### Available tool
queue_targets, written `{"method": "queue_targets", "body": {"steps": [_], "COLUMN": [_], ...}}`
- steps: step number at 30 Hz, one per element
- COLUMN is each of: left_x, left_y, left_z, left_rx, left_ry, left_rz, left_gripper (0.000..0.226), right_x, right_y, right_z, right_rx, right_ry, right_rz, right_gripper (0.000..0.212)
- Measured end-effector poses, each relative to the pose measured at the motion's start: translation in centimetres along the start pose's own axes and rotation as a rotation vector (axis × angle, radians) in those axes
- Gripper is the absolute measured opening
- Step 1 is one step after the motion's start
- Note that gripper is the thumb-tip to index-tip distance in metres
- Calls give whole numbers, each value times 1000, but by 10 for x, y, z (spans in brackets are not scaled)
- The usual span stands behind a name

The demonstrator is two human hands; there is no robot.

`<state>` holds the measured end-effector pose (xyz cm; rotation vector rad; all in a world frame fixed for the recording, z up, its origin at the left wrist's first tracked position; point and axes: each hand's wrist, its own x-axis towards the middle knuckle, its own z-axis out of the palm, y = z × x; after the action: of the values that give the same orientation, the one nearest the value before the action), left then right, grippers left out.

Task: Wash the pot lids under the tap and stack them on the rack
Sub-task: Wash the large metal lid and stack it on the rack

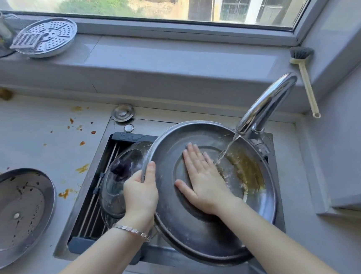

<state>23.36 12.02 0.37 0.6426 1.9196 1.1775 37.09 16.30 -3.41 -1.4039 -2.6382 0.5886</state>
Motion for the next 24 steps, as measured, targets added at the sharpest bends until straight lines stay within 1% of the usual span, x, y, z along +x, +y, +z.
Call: {"method": "queue_targets", "body": {"steps": [2,3,4,5,7,9,11,13,15,17,18,20,21,22,24], "left_x": [5,8,9,9,6,1,-4,-8,-8,-7,-7,-11,-13,-14,-15], "left_y": [3,5,9,14,27,37,46,53,53,47,44,38,34,30,21], "left_z": [-6,-9,-11,-13,-15,-14,-11,-7,-3,-1,0,1,1,2,3], "left_rx": [35,65,103,148,241,335,434,464,464,412,377,312,288,265,202], "left_ry": [18,21,17,12,-15,-54,-73,-88,-77,-54,-46,-30,-27,-33,-55], "left_rz": [69,118,172,229,338,438,538,592,590,535,500,430,397,366,310], "left_gripper": [54,55,53,50,47,47,45,44,45,46,47,47,47,48,49], "right_x": [-16,-26,-33,-38,-51,-61,-68,-71,-65,-52,-43,-22,-11,-1,14], "right_y": [-6,-5,1,10,28,43,47,43,32,18,12,8,8,8,2], "right_z": [12,17,23,27,31,37,42,44,45,46,46,40,35,28,14], "right_rx": [35,39,27,18,-16,-65,-34,95,324,486,515,486,452,411,349], "right_ry": [2,0,4,-16,-146,-247,-221,-152,-75,-7,41,140,185,225,258], "right_rz": [-171,-213,-210,-157,39,243,426,556,649,715,752,807,792,738,533], "right_gripper": [79,76,76,78,79,64,54,53,58,66,70,71,71,72,81]}}
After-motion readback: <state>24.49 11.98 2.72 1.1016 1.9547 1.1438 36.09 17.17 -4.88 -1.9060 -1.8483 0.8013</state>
